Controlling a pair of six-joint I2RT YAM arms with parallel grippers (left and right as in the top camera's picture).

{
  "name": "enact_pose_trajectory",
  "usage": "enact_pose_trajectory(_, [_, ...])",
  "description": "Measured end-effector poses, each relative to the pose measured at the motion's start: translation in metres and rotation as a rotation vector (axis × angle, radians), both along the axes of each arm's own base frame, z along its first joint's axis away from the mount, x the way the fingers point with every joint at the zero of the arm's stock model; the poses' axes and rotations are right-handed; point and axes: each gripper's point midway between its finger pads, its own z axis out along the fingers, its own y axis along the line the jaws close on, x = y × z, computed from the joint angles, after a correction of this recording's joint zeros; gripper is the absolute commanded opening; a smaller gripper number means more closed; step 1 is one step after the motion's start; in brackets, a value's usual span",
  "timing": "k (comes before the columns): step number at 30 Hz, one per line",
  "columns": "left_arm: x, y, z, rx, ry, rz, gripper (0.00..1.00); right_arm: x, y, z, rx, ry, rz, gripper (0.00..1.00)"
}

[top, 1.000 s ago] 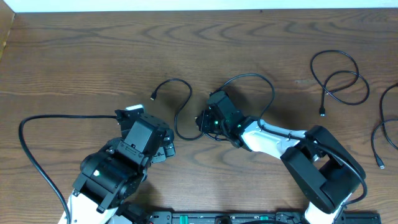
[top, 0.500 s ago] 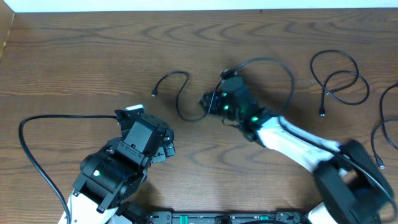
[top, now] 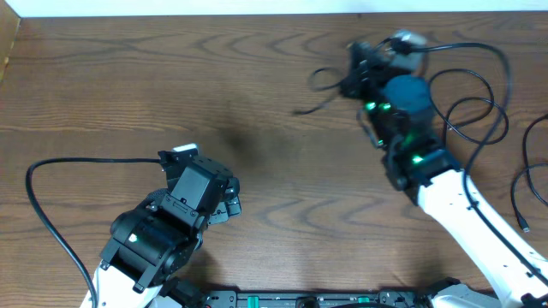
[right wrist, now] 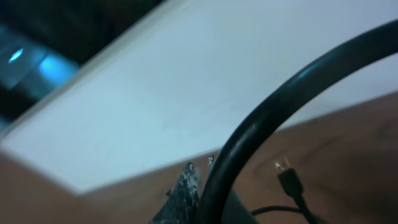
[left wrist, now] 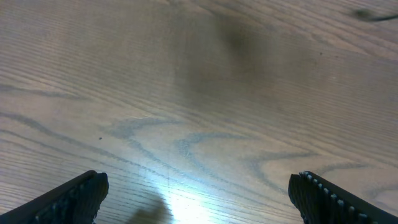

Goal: Untangle cables
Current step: 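Lift the thin cable and carry it right with the right gripper, then lower the cable onto the pile at the right edge and release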

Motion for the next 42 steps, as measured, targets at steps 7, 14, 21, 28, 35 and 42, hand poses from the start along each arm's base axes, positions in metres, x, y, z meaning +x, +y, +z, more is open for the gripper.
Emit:
enact_pose_trajectory(7, [0.000, 0.000, 0.000, 0.000, 0.000, 0.000, 0.97, 0.019, -0.084, 0.008, -0.012, -0.025, -0.212, 0.01])
enact_pose_trajectory(14, [0.000, 0.000, 0.000, 0.000, 0.000, 0.000, 0.97, 0.026, -0.171, 0.030, -0.030, -0.057, -0.376, 0.01])
enact_pose_trajectory(21, [0.000, 0.000, 0.000, 0.000, 0.000, 0.000, 0.97, 0.012, -0.268, 0.059, -0.071, -0.063, -0.565, 0.01])
enact_pose_trajectory(28, [0.000, 0.000, 0.000, 0.000, 0.000, 0.000, 0.97, -0.013, -0.343, 0.090, -0.140, -0.105, -0.734, 0.01])
enact_pose_trajectory(35, [0.000, 0.000, 0.000, 0.000, 0.000, 0.000, 0.97, 0.001, -0.382, 0.054, -0.229, -0.023, -0.786, 0.01])
enact_pose_trajectory(42, [0.000, 0.000, 0.000, 0.000, 0.000, 0.000, 0.97, 0.038, -0.406, -0.052, -0.251, 0.201, -0.761, 0.01])
